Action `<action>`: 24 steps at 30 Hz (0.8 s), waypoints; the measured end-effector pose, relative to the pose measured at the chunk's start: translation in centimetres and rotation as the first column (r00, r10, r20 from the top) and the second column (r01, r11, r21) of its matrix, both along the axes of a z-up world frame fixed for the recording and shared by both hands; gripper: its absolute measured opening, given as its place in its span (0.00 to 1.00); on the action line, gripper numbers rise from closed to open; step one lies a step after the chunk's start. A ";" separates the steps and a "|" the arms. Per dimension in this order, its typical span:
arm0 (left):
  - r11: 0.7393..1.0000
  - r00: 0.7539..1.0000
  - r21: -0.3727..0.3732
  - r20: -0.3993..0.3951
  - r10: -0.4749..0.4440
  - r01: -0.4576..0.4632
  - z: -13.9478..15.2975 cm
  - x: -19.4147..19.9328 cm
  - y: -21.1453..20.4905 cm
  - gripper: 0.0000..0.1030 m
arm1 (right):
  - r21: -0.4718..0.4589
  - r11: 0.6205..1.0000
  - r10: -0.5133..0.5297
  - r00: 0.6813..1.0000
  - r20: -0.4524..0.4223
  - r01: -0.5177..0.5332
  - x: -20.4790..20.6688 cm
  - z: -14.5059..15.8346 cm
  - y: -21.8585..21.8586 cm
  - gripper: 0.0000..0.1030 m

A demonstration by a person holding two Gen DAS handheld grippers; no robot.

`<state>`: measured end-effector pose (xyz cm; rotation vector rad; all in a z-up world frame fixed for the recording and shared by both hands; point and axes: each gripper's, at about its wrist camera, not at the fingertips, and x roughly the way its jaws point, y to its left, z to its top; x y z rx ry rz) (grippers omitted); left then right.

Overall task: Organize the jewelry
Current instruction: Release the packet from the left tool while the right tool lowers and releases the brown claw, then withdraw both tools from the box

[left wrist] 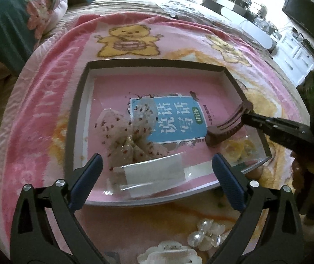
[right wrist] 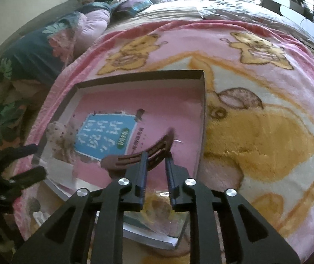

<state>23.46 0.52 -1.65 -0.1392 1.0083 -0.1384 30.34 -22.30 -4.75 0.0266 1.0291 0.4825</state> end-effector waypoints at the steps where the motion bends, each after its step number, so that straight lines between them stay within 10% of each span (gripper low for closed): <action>1: 1.000 1.000 -0.003 0.001 0.003 -0.003 0.1 -0.2 0.1 0.90 | 0.001 1.000 -0.001 1.000 0.000 0.001 0.0 0.0 0.0 0.21; 24: 0.997 0.994 -0.033 0.084 0.072 -0.070 5.1 -3.4 1.6 0.91 | 0.096 0.994 -0.065 0.978 0.199 0.046 -6.8 9.1 -3.7 0.85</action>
